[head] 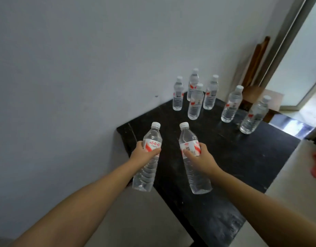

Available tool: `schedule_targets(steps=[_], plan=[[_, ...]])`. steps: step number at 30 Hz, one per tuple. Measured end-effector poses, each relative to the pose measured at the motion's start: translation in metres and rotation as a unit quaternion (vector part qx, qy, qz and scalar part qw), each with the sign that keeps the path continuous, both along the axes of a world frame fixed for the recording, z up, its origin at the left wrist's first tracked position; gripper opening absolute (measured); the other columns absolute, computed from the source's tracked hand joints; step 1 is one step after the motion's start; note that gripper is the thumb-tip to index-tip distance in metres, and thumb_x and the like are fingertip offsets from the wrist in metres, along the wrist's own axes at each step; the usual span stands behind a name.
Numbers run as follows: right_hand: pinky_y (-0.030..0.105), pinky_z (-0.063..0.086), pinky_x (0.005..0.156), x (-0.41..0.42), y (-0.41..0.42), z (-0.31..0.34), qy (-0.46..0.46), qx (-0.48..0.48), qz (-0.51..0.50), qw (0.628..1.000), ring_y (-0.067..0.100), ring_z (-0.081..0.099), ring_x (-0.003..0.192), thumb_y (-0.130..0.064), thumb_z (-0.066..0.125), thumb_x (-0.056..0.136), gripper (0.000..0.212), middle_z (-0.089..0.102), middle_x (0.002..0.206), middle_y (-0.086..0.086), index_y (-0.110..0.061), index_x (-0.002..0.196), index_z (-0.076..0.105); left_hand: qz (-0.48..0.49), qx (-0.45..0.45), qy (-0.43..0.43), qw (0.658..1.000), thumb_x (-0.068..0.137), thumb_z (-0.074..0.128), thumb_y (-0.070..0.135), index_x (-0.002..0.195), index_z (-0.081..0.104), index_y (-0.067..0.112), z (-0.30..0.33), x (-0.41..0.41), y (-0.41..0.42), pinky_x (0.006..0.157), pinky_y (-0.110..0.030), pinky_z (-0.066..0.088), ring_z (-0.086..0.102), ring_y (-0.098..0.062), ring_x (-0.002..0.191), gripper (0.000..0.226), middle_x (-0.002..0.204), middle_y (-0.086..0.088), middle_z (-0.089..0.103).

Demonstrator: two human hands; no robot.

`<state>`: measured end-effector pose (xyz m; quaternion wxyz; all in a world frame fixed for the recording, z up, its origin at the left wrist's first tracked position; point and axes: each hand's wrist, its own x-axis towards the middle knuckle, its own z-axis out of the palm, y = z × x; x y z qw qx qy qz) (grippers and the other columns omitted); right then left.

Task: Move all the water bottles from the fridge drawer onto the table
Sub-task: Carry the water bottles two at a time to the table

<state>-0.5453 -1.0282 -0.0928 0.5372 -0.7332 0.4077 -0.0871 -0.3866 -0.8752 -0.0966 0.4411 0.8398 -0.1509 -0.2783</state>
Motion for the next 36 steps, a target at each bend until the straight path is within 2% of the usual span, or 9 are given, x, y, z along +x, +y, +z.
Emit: schedule_targets(steps=[2, 7, 12, 16, 19, 21, 28, 31, 36], plan=[[0.029, 0.047, 0.079, -0.008, -0.02, -0.005, -0.005, 0.009, -0.037, 0.999, 0.014, 0.056, 0.099, -0.043, 0.064, 0.086, 0.068, 0.054, 0.121, -0.001, -0.018, 0.139, 0.031, -0.035, 0.012, 0.008, 0.999, 0.077, 0.072, 0.043, 0.133, 0.036, 0.018, -0.007, 0.005, -0.033, 0.089, -0.033, 0.048, 0.056, -0.019, 0.107, 0.071, 0.123, -0.004, 0.055], [0.028, 0.046, 0.084, -0.028, -0.073, -0.025, -0.001, 0.014, -0.152, 0.988, 0.014, 0.054, 0.101, -0.04, 0.067, 0.084, 0.066, 0.054, 0.119, 0.0, -0.017, 0.137, 0.034, -0.139, 0.027, 0.041, 0.989, 0.073, 0.077, 0.038, 0.129, 0.04, 0.019, -0.025, 0.01, -0.12, 0.08, -0.028, 0.046, 0.056, -0.015, 0.1, 0.07, 0.116, 0.002, 0.057], [0.03, 0.048, 0.08, -0.029, -0.125, -0.031, 0.011, 0.013, -0.246, 0.969, 0.017, 0.06, 0.098, -0.036, 0.075, 0.077, 0.055, 0.06, 0.108, -0.001, -0.016, 0.118, 0.044, -0.231, 0.026, 0.051, 0.971, 0.055, 0.081, 0.04, 0.118, 0.046, 0.021, -0.033, 0.02, -0.202, 0.089, -0.034, 0.052, 0.061, -0.014, 0.098, 0.074, 0.11, 0.004, 0.062], [0.031, 0.05, 0.078, -0.015, -0.171, -0.034, 0.012, -0.016, -0.293, 0.956, 0.018, 0.064, 0.097, -0.033, 0.08, 0.067, 0.061, 0.065, 0.104, 0.0, -0.016, 0.116, 0.05, -0.275, -0.006, 0.055, 0.96, 0.053, 0.082, 0.035, 0.112, 0.049, 0.023, -0.036, 0.034, -0.276, 0.089, -0.037, 0.053, 0.062, -0.014, 0.095, 0.068, 0.105, 0.002, 0.064], [0.029, 0.049, 0.078, 0.004, -0.198, -0.028, 0.002, -0.046, -0.329, 0.943, 0.009, 0.063, 0.084, -0.019, 0.079, 0.072, 0.034, 0.064, 0.088, -0.01, -0.028, 0.093, 0.054, -0.281, -0.051, 0.052, 0.957, 0.062, 0.084, 0.022, 0.118, 0.046, 0.019, -0.036, 0.043, -0.321, 0.093, -0.033, 0.048, 0.059, -0.015, 0.098, 0.067, 0.108, 0.002, 0.061], [0.028, 0.043, 0.079, 0.017, -0.213, -0.024, -0.011, -0.053, -0.366, 0.929, 0.007, 0.057, 0.081, -0.012, 0.077, 0.076, 0.038, 0.057, 0.084, -0.015, -0.033, 0.085, 0.046, -0.279, -0.078, 0.043, 0.956, 0.068, 0.082, 0.015, 0.12, 0.044, 0.016, -0.037, 0.051, -0.344, 0.091, -0.028, 0.044, 0.056, -0.015, 0.099, 0.065, 0.106, 0.003, 0.057], [0.031, 0.045, 0.085, 0.039, -0.244, -0.045, -0.032, -0.057, -0.43, 0.901, 0.013, 0.058, 0.092, -0.018, 0.079, 0.075, 0.045, 0.058, 0.091, -0.015, -0.034, 0.1, 0.045, -0.307, -0.091, 0.052, 0.946, 0.067, 0.082, 0.013, 0.121, 0.045, 0.016, -0.059, 0.07, -0.386, 0.093, -0.032, 0.047, 0.06, -0.019, 0.103, 0.066, 0.108, -0.001, 0.06], [0.035, 0.047, 0.09, 0.042, -0.246, -0.056, -0.024, -0.042, -0.451, 0.891, 0.017, 0.058, 0.101, -0.027, 0.08, 0.073, 0.065, 0.059, 0.108, -0.004, -0.022, 0.124, 0.04, -0.334, -0.101, 0.058, 0.935, 0.068, 0.08, 0.005, 0.115, 0.045, 0.019, -0.068, 0.069, -0.39, 0.086, -0.025, 0.044, 0.058, -0.015, 0.098, 0.061, 0.105, 0.0, 0.059], [0.029, 0.043, 0.085, 0.042, -0.244, -0.061, -0.015, -0.047, -0.46, 0.887, 0.015, 0.056, 0.102, -0.025, 0.08, 0.075, 0.075, 0.055, 0.114, 0.001, -0.011, 0.132, 0.033, -0.362, -0.115, 0.039, 0.924, 0.067, 0.081, 0.007, 0.119, 0.044, 0.02, -0.073, 0.07, -0.39, 0.09, -0.027, 0.045, 0.057, -0.017, 0.105, 0.066, 0.115, -0.004, 0.057]])
